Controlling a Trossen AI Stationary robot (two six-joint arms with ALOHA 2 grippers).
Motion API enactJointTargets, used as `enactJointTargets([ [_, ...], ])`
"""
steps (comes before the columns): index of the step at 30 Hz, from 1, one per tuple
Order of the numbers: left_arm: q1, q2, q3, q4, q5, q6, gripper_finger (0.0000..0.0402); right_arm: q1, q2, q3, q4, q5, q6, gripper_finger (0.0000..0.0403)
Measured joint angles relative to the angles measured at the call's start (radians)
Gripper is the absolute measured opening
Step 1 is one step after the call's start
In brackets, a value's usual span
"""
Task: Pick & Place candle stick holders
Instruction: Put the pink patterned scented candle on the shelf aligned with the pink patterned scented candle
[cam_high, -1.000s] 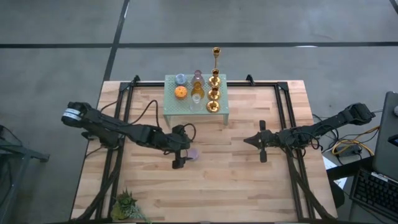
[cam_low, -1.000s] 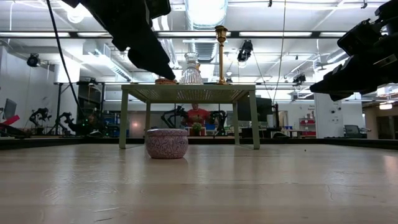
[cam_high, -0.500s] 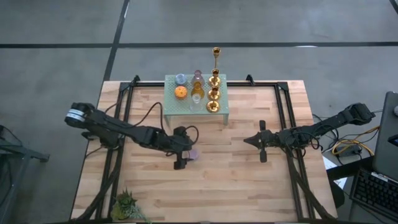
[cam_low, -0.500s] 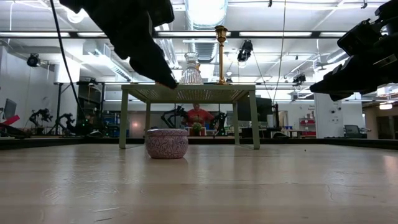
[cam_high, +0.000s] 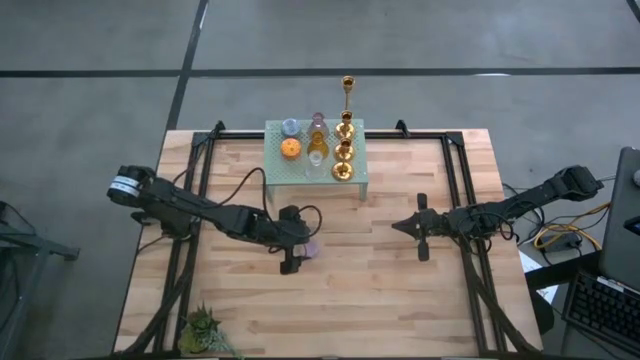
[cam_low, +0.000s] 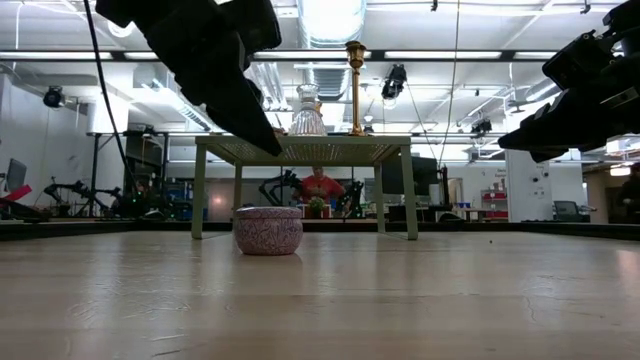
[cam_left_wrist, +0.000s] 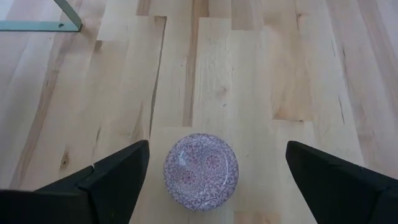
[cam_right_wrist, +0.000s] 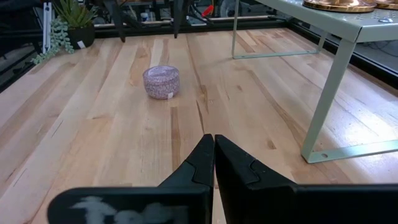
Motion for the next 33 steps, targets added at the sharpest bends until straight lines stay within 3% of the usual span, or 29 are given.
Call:
enactJointTargets([
  [33, 0.001, 0.126, -0.080, 0.158, -0.003, -0.040, 0.0381, 0.000, 0.000, 0.000, 0.000, 0.000, 0.000, 0.0008],
])
